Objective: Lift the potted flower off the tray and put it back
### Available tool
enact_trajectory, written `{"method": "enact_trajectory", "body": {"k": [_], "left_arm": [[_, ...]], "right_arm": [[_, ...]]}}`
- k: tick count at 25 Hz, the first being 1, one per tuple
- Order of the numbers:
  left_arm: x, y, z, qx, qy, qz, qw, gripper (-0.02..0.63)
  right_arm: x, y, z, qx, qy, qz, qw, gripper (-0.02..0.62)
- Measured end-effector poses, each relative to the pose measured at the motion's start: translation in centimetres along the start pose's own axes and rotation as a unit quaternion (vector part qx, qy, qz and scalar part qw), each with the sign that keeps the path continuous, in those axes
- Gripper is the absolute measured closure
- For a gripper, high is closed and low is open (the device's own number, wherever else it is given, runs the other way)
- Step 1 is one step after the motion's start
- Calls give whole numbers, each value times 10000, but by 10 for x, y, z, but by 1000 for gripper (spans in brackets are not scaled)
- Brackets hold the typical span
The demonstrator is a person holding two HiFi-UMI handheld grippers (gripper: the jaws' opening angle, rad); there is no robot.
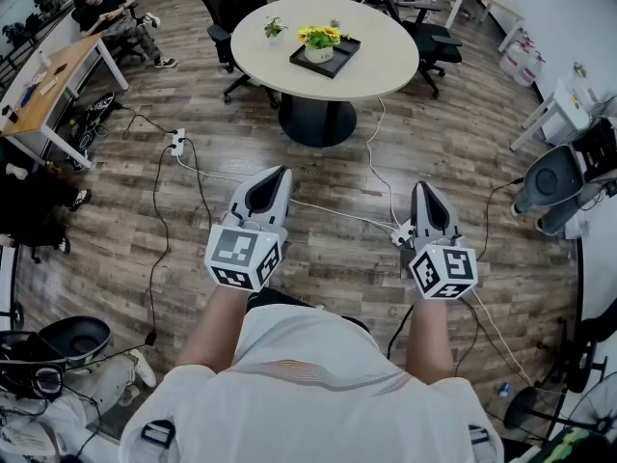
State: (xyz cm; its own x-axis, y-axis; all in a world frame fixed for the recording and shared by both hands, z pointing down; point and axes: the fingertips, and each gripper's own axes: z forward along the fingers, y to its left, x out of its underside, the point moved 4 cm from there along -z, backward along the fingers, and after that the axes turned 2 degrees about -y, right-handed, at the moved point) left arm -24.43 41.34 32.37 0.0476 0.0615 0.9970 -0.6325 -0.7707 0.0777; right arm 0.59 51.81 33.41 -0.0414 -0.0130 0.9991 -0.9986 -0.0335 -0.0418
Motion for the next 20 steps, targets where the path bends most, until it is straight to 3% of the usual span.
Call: {"method": "enact_trajectory", "body": {"k": [20], "left_arm": [[-5, -3, 3, 9, -6, 25, 10000, 601]], "right_arm": [[-5, -4, 1, -3, -114, -16, 9999, 595]]}}
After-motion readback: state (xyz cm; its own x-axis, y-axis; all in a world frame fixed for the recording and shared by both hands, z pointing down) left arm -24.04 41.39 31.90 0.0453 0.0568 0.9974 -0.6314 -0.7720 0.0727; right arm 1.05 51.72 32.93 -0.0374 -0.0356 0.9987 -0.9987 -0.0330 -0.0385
